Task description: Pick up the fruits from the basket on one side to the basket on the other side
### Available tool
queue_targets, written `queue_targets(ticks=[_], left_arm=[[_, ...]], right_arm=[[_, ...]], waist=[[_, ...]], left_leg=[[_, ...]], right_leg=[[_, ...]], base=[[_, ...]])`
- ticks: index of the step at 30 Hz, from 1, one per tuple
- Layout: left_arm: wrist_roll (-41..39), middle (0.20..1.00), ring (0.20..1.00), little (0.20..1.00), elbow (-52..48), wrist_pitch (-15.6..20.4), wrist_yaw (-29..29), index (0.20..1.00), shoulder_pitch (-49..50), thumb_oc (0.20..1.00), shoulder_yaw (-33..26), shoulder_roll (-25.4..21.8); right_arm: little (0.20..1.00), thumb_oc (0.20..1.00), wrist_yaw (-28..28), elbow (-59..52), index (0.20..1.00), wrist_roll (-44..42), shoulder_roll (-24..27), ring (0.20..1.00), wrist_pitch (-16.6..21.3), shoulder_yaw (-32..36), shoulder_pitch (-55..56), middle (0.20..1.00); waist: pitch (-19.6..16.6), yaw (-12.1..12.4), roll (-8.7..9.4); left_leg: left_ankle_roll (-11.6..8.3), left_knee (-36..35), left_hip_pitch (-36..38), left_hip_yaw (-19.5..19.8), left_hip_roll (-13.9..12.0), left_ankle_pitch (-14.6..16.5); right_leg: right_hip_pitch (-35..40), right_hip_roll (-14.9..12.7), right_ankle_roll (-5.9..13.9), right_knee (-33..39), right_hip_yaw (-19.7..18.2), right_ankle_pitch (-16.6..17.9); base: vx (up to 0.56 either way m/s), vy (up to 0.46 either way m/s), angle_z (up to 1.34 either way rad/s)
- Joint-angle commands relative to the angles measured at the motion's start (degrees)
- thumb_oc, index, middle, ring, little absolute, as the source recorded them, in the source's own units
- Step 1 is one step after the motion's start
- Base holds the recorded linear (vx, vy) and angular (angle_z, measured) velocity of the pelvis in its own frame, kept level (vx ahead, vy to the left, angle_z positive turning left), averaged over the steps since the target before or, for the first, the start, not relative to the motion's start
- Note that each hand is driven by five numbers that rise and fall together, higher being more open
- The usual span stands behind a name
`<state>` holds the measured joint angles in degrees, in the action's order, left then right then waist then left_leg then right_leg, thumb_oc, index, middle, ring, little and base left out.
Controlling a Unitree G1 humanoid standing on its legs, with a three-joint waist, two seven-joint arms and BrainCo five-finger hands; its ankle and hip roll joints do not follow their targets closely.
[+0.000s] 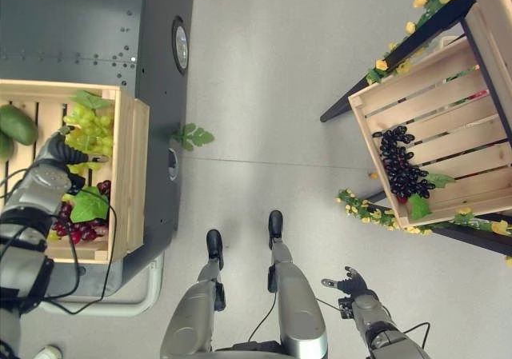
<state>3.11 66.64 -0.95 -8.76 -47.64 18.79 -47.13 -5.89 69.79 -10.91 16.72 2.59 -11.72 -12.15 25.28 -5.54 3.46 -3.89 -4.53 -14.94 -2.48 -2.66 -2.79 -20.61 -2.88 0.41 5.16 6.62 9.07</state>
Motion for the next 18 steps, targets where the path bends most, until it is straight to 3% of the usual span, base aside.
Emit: queue_targets(ticks=[1,18], left_arm=[[-1.44,1.000,1.000,1.000,2.91,-0.46,-0.89,1.000,-2.49,1.000,-0.36,-3.67],[-4.75,1.000,1.000,1.000,2.42,-0.30,-2.24,1.000,-7.59,1.000,1.16,-2.73]], right_arm=[[1.000,1.000,-1.03,-0.40,1.000,-1.93,0.58,1.000,0.52,-0.77,1.18,1.000],[1.000,1.000,-1.29,-2.58,1.000,-3.17,0.18,1.000,1.41,-1.88,0.16,1.000]], waist=[[-1.15,-0.05,2.32],[0.74,-0.56,4.38]], left_leg=[[1.43,-0.47,-6.77,1.35,3.23,-4.63],[1.54,-0.47,-10.59,2.00,3.01,-5.54]], right_leg=[[-3.47,-3.00,8.39,-0.16,-0.88,2.75],[-7.25,-2.96,8.81,-0.16,-1.03,3.63]], base=[[0.00,0.000,0.00],[0.00,0.000,0.00]])
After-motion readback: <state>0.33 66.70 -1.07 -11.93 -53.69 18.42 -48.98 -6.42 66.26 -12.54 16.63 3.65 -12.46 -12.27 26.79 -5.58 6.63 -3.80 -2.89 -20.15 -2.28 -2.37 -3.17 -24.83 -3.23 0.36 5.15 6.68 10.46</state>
